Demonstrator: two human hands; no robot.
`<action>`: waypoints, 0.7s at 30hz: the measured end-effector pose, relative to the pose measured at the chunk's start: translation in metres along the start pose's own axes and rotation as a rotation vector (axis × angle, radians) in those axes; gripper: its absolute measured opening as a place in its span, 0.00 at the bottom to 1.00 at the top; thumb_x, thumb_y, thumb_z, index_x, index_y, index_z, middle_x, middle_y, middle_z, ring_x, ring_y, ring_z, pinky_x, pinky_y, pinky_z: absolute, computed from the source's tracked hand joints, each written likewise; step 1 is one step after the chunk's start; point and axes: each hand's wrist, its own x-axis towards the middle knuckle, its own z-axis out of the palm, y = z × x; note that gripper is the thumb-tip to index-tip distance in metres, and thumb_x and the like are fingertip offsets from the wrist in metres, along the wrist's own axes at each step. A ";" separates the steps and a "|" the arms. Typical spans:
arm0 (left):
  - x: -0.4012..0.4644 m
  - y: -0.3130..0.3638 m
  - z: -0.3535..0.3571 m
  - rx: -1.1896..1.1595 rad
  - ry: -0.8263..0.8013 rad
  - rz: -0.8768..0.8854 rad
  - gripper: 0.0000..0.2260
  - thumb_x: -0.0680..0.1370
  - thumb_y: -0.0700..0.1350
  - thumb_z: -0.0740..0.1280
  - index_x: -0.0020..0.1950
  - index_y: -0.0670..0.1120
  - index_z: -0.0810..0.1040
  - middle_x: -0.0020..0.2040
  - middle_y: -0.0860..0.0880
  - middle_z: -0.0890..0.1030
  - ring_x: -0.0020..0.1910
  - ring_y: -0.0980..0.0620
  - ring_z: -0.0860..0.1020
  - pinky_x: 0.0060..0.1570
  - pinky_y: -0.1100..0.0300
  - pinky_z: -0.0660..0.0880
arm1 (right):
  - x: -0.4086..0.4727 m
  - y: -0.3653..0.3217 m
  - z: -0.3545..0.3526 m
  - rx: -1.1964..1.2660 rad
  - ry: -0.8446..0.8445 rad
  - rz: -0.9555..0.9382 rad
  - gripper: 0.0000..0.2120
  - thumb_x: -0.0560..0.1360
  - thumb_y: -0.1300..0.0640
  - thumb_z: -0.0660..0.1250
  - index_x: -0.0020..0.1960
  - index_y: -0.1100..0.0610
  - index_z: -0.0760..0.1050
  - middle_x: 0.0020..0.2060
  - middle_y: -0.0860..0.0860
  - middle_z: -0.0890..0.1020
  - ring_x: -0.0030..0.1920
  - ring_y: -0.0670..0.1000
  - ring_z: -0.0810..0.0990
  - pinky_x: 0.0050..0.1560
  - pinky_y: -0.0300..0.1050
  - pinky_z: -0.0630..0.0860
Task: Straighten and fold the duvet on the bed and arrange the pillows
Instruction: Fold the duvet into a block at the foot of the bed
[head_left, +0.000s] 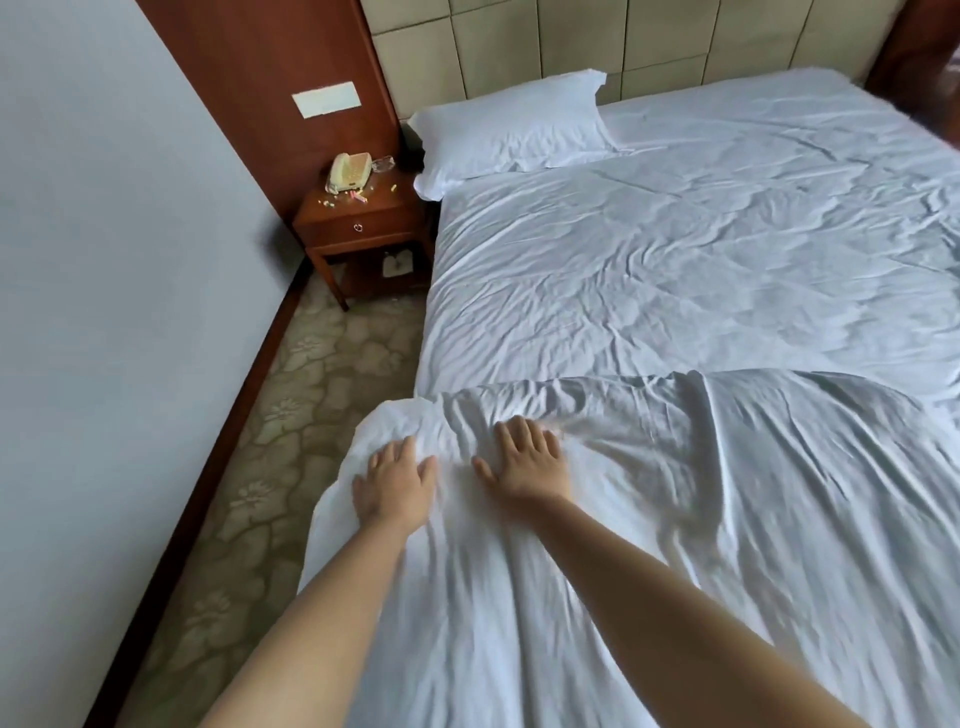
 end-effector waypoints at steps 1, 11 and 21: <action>0.004 -0.007 -0.001 -0.017 -0.004 -0.033 0.23 0.81 0.57 0.50 0.73 0.49 0.63 0.71 0.48 0.68 0.69 0.47 0.65 0.62 0.48 0.68 | 0.002 -0.007 0.004 -0.009 -0.012 -0.014 0.36 0.76 0.34 0.41 0.77 0.54 0.53 0.77 0.54 0.53 0.77 0.52 0.47 0.75 0.50 0.43; 0.044 -0.062 0.003 -0.061 -0.160 0.007 0.19 0.82 0.54 0.51 0.54 0.43 0.76 0.56 0.44 0.79 0.54 0.43 0.77 0.49 0.54 0.74 | -0.005 -0.068 0.035 -0.074 0.015 0.208 0.34 0.80 0.38 0.44 0.78 0.58 0.50 0.78 0.56 0.46 0.77 0.52 0.41 0.76 0.51 0.38; 0.044 -0.095 0.000 -0.279 -0.338 0.232 0.20 0.82 0.52 0.51 0.65 0.41 0.71 0.63 0.42 0.75 0.60 0.42 0.75 0.58 0.52 0.73 | -0.049 -0.154 0.073 -0.123 0.268 0.595 0.31 0.75 0.33 0.51 0.65 0.56 0.66 0.62 0.53 0.71 0.64 0.55 0.67 0.63 0.48 0.63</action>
